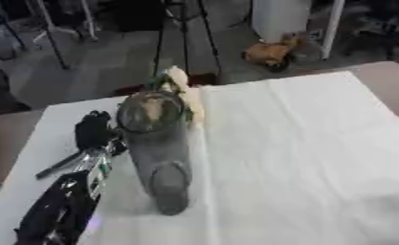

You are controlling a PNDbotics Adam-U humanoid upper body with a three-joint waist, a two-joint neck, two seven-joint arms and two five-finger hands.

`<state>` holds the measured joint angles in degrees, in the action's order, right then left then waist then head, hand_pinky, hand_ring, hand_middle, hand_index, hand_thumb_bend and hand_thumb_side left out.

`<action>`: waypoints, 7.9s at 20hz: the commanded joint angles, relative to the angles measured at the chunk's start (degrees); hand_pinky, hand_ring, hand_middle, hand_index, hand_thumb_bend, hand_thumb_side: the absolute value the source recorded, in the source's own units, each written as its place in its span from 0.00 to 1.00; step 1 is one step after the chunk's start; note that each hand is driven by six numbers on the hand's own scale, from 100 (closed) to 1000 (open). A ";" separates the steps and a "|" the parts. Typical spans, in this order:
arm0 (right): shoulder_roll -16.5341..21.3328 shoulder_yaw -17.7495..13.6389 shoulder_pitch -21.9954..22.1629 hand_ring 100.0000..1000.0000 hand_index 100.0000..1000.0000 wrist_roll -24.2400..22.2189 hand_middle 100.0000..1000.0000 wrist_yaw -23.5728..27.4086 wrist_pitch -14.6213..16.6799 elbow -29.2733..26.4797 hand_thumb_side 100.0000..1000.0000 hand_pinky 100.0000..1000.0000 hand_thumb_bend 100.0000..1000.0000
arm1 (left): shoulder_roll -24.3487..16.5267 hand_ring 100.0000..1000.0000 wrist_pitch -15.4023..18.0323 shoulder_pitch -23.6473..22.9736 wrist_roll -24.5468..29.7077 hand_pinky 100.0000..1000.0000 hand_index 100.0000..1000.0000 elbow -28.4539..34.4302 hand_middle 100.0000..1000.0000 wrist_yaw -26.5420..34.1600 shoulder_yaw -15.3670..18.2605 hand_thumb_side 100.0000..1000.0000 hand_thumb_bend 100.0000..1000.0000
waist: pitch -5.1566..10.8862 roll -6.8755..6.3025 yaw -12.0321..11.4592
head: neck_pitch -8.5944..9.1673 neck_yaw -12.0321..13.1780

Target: Arrange flowers into the vase.

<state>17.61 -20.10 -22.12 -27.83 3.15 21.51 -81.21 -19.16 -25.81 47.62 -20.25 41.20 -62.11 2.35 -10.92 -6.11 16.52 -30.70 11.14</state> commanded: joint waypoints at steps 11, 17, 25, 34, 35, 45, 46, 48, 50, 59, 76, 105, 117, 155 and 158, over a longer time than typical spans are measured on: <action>1.88 -0.40 -0.77 0.96 0.67 -0.40 0.32 0.64 0.28 -0.31 0.52 0.62 0.43 | -1.37 0.60 0.40 0.37 2.66 0.45 0.65 -0.28 0.48 -0.90 0.07 0.12 0.36 | -0.19 -0.47 0.18 | 0.72 -0.31; 1.90 -0.49 -0.74 0.96 0.67 -0.46 0.32 0.70 0.36 -0.20 0.51 0.62 0.43 | -1.07 0.57 0.30 -0.14 3.55 0.37 0.64 -1.16 0.46 -0.53 0.11 0.11 0.33 | -0.23 -0.38 0.20 | 0.71 -0.36; 1.89 -0.57 -0.76 0.96 0.67 -0.61 0.32 0.79 0.45 -0.09 0.51 0.62 0.43 | -0.54 0.44 0.29 -0.86 4.80 0.25 0.62 -2.18 0.33 0.13 -0.16 0.17 0.32 | -0.33 -0.28 0.05 | 0.65 -0.47; 1.81 -0.60 -0.74 0.96 0.67 -0.74 0.32 0.84 0.46 -0.12 0.51 0.62 0.43 | -0.36 0.37 0.26 -1.08 6.61 0.19 0.59 -2.23 0.28 -0.94 -0.25 0.20 0.32 | -0.33 -0.21 -0.01 | 0.62 -0.52; 1.81 -0.63 -0.76 0.96 0.67 -0.73 0.32 0.85 0.46 -0.11 0.51 0.62 0.43 | -0.32 0.28 0.31 -1.13 6.72 0.11 0.54 -2.25 0.23 -0.95 -0.26 0.23 0.32 | -0.34 -0.17 -0.02 | 0.62 -0.55; 1.44 -0.78 -0.95 0.96 0.67 -0.74 0.32 0.89 0.59 0.04 0.52 0.62 0.43 | 0.56 0.00 2.29 -1.33 4.03 0.00 0.23 -1.28 0.00 2.06 -0.14 0.69 0.52 | -0.28 0.46 -0.61 | 0.90 -0.60; 1.43 -0.78 -0.96 0.96 0.67 -0.74 0.32 0.90 0.59 0.04 0.52 0.62 0.43 | 0.61 0.00 2.43 -1.34 3.42 0.00 0.23 -1.30 0.00 2.62 -0.16 0.69 0.52 | -0.28 0.48 -0.63 | 0.91 -0.59; 1.41 -0.79 -0.96 0.96 0.67 -0.75 0.32 0.91 0.58 0.03 0.52 0.62 0.43 | 0.62 0.00 2.64 -1.35 2.57 0.00 0.23 -1.55 0.00 3.47 -0.31 0.69 0.52 | -0.27 0.50 -0.63 | 0.92 -0.59; 1.41 -0.79 -0.97 0.96 0.67 -0.75 0.32 0.92 0.57 0.02 0.52 0.62 0.43 | 0.60 0.00 2.75 -1.35 2.11 0.00 0.23 -1.78 0.00 3.94 -0.44 0.69 0.52 | -0.27 0.50 -0.63 | 0.92 -0.58; 1.13 -0.85 -1.02 0.96 0.67 -0.70 0.32 0.99 0.56 -0.04 0.51 0.62 0.42 | 0.36 0.00 5.03 -0.99 -1.54 0.00 0.01 0.00 0.00 3.16 -0.94 0.70 0.80 | -0.13 0.86 -0.87 | 1.19 -0.56; 0.26 -1.26 -0.59 0.96 0.67 -0.10 0.33 0.93 -0.16 -0.86 0.52 0.62 0.41 | -4.02 0.00 5.62 0.05 -5.18 0.00 0.00 15.19 0.00 4.12 -0.24 0.33 0.51 | 1.19 1.60 -1.33 | 1.70 -0.89; -0.92 -1.59 0.19 0.96 0.67 0.31 0.33 0.69 -1.51 -2.20 0.53 0.62 0.41 | -2.68 0.00 8.92 5.89 -15.99 0.00 0.03 38.16 0.00 27.05 2.28 0.44 0.41 | 2.79 2.07 -1.78 | 3.21 -1.47; -0.91 -1.63 0.17 0.96 0.67 0.33 0.33 0.60 -1.57 -2.27 0.53 0.62 0.41 | -4.40 0.00 10.32 3.93 -16.20 0.00 0.03 46.68 0.00 39.69 1.30 0.44 0.41 | 2.75 2.02 -1.88 | 3.29 -1.55; -0.95 -1.81 0.24 0.96 0.67 -0.06 0.32 0.52 -1.66 -2.13 0.52 0.62 0.41 | -3.04 0.00 15.42 1.70 -10.56 0.00 0.03 68.94 0.00 77.18 -3.45 0.47 0.56 | 2.49 1.94 -2.27 | 4.93 -2.89; -0.94 -1.84 0.27 0.96 0.67 -0.09 0.32 0.53 -1.63 -2.06 0.51 0.62 0.41 | -3.27 0.00 15.19 1.51 -10.06 0.00 0.03 67.83 0.00 80.37 -3.66 0.53 0.54 | 2.43 1.99 -2.45 | 4.88 -3.00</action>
<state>15.80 -21.54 -21.18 -27.87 3.59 19.83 -82.33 -20.71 -10.56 48.38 -30.70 109.06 16.94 -1.42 -9.87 -5.24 14.07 -26.38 8.34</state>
